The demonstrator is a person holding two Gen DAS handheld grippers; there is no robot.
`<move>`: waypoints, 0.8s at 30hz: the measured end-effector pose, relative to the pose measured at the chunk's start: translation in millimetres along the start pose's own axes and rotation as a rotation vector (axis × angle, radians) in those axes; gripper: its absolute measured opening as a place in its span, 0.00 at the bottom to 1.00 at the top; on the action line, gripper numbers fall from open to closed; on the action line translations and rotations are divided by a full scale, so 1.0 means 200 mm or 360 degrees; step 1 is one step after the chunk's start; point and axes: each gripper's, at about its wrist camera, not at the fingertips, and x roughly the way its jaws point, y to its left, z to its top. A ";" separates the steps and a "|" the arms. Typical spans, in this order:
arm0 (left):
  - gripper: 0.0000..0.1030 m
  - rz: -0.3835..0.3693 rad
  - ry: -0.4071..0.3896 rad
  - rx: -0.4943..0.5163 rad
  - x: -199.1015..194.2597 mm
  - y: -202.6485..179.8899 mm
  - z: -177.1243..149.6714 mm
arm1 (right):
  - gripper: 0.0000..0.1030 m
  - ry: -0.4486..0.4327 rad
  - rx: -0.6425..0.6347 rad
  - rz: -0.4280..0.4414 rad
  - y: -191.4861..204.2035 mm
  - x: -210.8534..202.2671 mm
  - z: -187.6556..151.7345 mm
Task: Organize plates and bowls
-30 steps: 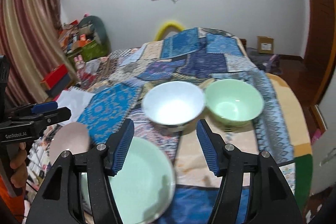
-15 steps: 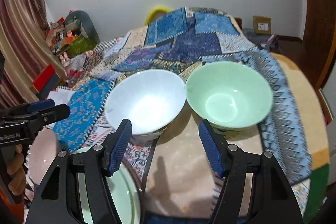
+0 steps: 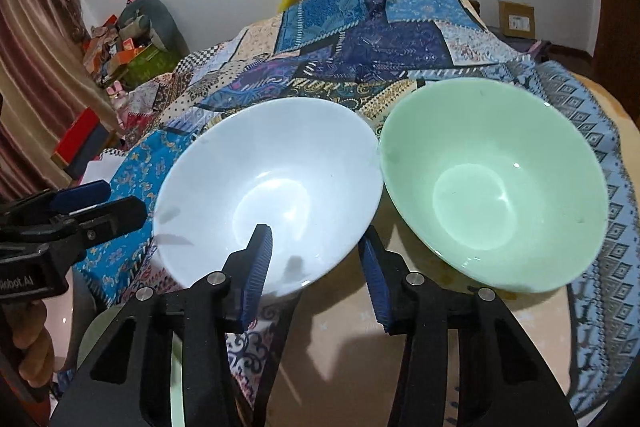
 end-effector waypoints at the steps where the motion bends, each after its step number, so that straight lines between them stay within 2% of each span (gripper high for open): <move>1: 0.79 0.0001 0.0003 -0.0004 0.01 0.00 0.00 | 0.40 0.0009 0.0014 0.0011 0.00 0.01 0.00; 4: 0.79 0.0010 0.0006 -0.0021 0.03 0.01 0.01 | 0.39 0.0041 0.0044 0.0044 -0.01 0.05 0.01; 8: 0.77 0.0048 0.0010 -0.0038 0.06 0.03 0.02 | 0.33 0.0068 0.0034 0.0082 -0.01 0.08 0.03; 15: 0.53 0.0056 0.0097 -0.0091 0.15 0.06 0.02 | 0.32 0.0086 -0.0094 0.0122 0.07 0.08 0.03; 19: 0.33 -0.0011 0.0182 -0.0134 0.20 0.08 -0.01 | 0.32 0.0113 -0.0140 0.0174 0.08 0.07 0.02; 24: 0.27 -0.0022 0.0164 -0.0130 0.20 0.06 -0.01 | 0.31 0.0131 -0.0110 0.0210 0.05 0.06 0.03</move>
